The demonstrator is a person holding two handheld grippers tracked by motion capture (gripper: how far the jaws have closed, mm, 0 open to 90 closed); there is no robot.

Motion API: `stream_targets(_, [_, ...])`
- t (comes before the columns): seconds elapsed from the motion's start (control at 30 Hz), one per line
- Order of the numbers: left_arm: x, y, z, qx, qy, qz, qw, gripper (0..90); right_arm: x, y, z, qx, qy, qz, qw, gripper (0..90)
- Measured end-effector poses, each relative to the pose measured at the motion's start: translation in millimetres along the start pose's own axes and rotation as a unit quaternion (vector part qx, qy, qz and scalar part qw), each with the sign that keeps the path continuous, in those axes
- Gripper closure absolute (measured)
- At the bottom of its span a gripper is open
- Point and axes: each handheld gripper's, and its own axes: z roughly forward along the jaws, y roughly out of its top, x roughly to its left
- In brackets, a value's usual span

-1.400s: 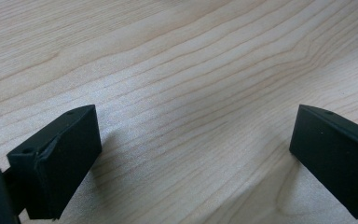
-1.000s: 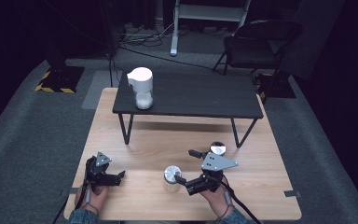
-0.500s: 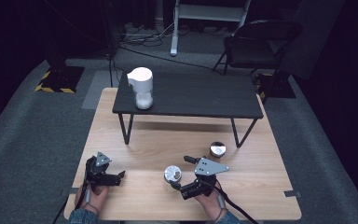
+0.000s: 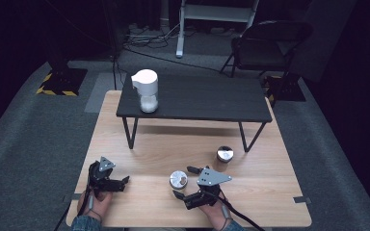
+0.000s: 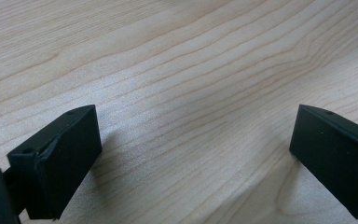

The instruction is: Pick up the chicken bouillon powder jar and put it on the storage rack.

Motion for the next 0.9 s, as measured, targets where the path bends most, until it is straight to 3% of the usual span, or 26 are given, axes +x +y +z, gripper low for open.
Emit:
stream_targets(0.33, [0.0,0.0,0.0,0.0,0.0,0.0,1.0,2.0,0.5,-4.6,7.6,0.018,-0.002,-0.005,0.9998,7.9])
stream_targets(0.9, [0.0,0.0,0.0,0.0,0.0,0.0,1.0,1.9,-1.5,-4.8,21.8,0.056,0.006,-0.008,0.9984,22.9])
